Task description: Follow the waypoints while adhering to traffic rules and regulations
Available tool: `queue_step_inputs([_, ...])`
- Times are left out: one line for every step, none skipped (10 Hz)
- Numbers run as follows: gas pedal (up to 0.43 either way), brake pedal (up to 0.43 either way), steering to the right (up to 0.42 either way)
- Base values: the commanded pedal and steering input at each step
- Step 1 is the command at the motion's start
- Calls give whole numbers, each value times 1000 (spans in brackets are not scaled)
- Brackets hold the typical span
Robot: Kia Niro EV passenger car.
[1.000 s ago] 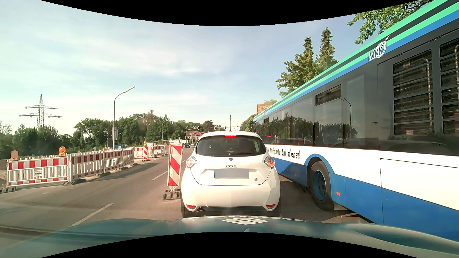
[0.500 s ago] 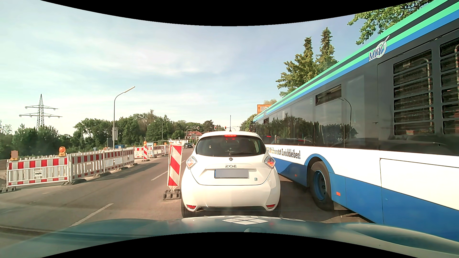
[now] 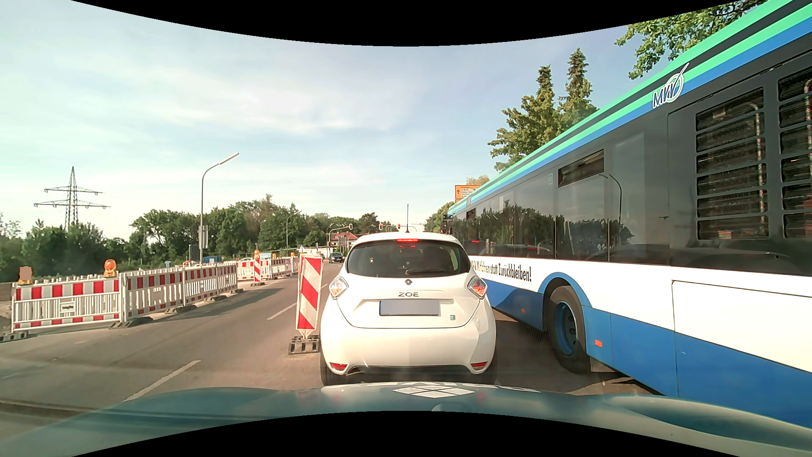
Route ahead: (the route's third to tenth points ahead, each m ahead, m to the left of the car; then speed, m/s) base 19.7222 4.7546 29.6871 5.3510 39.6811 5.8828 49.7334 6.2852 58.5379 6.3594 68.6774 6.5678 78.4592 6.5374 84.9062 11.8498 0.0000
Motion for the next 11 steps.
queue_step_inputs([0, 274, -10])
queue_step_inputs([0, 274, -10])
queue_step_inputs([0, 274, -13])
queue_step_inputs([0, 274, -15])
queue_step_inputs([0, 268, -15])
queue_step_inputs([0, 268, -15])
queue_step_inputs([0, 268, -15])
queue_step_inputs([0, 268, -15])
queue_step_inputs([0, 268, -15])
queue_step_inputs([0, 268, -15])
queue_step_inputs([0, 268, -15])
